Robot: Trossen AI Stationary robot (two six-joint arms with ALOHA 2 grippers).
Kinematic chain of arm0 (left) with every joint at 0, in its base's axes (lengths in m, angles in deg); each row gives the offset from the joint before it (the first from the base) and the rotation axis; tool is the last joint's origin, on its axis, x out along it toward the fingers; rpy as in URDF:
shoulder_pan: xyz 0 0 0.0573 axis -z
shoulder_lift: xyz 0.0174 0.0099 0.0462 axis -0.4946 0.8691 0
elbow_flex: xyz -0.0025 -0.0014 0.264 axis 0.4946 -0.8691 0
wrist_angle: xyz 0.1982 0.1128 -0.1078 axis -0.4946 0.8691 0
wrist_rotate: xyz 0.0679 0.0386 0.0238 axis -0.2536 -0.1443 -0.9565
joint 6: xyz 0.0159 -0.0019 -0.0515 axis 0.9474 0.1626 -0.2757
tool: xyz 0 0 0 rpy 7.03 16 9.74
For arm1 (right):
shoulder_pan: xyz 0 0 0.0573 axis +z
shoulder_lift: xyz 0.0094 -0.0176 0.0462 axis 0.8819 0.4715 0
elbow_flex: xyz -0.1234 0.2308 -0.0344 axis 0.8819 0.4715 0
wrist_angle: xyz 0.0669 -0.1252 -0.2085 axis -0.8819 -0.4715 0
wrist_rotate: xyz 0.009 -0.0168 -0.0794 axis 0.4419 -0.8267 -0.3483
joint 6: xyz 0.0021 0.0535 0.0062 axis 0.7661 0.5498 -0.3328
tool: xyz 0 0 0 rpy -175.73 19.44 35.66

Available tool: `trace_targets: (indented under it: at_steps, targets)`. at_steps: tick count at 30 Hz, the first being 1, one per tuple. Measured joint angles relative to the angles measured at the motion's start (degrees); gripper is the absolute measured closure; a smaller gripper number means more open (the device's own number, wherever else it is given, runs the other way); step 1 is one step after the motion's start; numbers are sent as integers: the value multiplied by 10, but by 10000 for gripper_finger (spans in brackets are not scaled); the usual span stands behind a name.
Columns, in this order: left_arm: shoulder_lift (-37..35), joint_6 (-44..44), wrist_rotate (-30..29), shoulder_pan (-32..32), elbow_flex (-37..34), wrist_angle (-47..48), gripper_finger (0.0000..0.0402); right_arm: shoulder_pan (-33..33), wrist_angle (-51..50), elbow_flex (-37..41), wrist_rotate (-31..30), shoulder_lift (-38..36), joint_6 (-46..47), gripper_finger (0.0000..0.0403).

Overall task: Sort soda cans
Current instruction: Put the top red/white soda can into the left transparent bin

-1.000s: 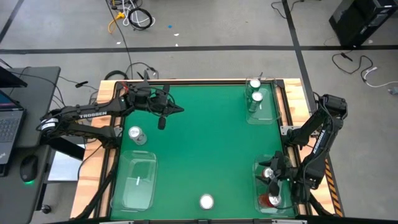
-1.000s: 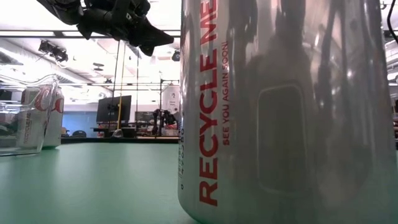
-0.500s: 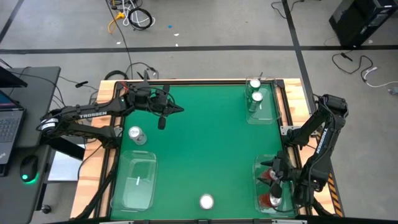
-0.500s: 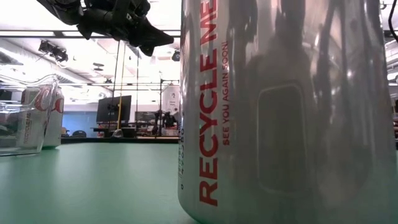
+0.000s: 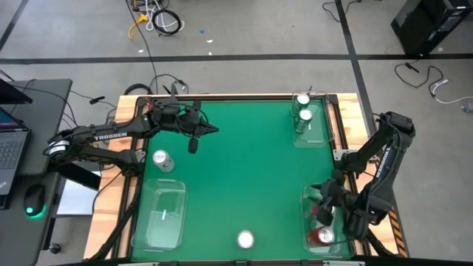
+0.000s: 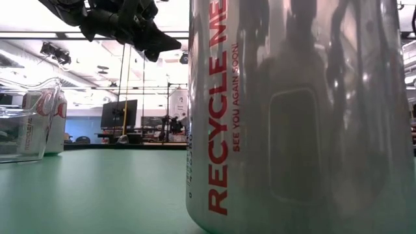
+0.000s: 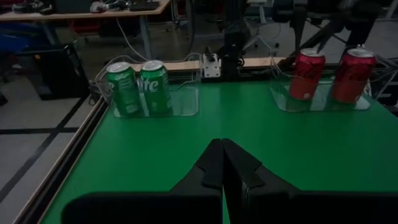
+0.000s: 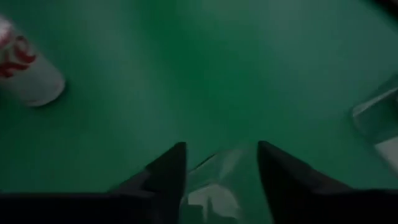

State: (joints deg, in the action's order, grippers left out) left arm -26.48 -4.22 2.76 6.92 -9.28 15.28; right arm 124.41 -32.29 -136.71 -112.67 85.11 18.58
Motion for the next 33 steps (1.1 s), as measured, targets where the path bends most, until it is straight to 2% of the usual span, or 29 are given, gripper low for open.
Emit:
trace_targets:
  at_steps: [6,8,12,18,24,29,33]
  targets:
    - [2,-30,0,0,0,-2,396,-92,13,-23,1,0,-133,374]
    - [-1,-23,2,3,7,29,395,-133,32,-23,1,0,-187,394]
    - [-3,29,-16,23,55,154,399,-217,117,-23,17,0,-324,387]
    - [-3,58,-101,69,148,355,399,-330,324,-18,104,0,-582,400]
    - [-3,-57,-188,99,229,552,400,-439,494,39,237,0,-730,402]
    - [-3,-156,-216,116,263,668,400,-523,677,109,363,1,-800,402]
    - [-3,-218,-221,126,266,716,400,-572,790,157,418,1,-833,402]
